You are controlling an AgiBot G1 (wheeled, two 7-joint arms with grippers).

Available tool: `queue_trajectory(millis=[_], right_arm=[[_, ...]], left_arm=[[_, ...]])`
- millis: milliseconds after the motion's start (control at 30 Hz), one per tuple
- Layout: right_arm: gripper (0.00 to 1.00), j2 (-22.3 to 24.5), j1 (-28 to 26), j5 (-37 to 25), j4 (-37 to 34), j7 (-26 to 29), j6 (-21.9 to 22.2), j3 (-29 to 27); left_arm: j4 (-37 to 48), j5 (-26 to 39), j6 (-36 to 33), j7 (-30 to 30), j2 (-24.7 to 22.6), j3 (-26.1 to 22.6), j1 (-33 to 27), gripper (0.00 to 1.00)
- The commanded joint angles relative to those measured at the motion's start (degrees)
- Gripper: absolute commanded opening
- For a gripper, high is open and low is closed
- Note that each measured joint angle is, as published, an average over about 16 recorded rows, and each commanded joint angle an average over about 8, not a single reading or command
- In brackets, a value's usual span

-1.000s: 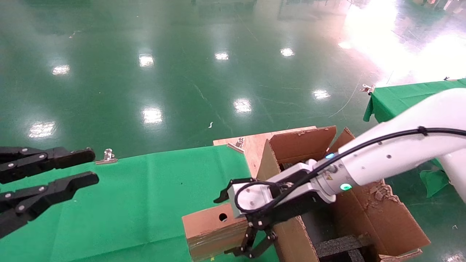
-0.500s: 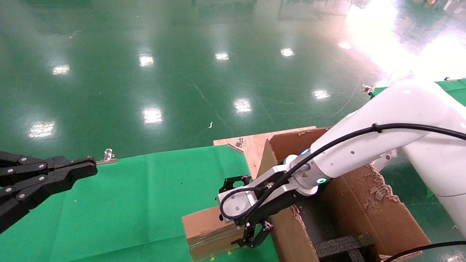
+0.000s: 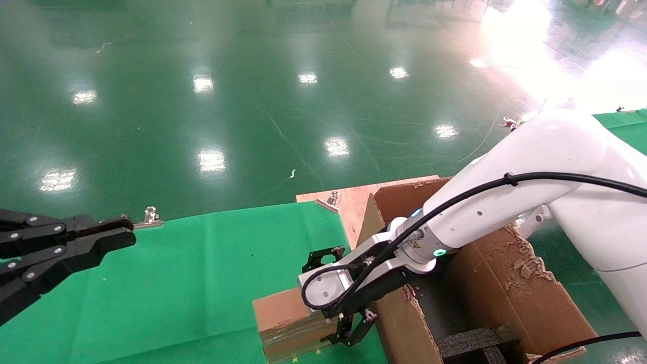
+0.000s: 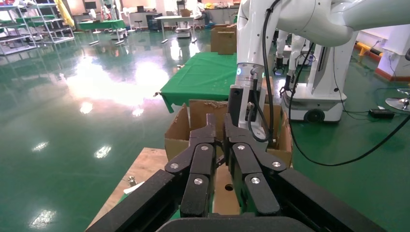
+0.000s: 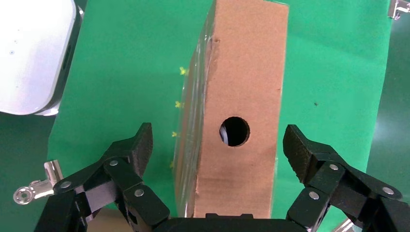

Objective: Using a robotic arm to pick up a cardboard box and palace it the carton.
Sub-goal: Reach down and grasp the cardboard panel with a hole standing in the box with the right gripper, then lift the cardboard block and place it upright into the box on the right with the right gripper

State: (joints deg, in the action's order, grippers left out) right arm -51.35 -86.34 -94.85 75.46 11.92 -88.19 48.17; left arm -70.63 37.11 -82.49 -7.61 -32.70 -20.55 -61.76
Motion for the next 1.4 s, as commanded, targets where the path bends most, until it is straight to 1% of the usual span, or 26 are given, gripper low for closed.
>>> queue_trajectory(millis=[33, 1167, 1300, 1400], right_arm=[[0.00, 0.0, -0.1, 0.0, 0.0, 0.0, 0.0, 0.0], [0.00, 0.2, 0.1, 0.3, -0.1, -0.1, -0.1, -0.3], [0.00, 0.4, -1.2, 1.0, -1.2, -0.3, -0.4, -0.7], [0.00, 0.7, -3.7, 1.9, -2.9, -1.2, -1.1, -1.1]], left_arm=[[0.0, 0.0, 0.0, 0.0, 0.0, 0.0, 0.0, 1.00], [0.0, 0.0, 0.0, 0.0, 0.0, 0.0, 0.0, 1.00], [0.0, 0.0, 0.0, 0.0, 0.0, 0.0, 0.0, 1.00], [0.0, 0.0, 0.0, 0.0, 0.0, 0.0, 0.0, 1.00]])
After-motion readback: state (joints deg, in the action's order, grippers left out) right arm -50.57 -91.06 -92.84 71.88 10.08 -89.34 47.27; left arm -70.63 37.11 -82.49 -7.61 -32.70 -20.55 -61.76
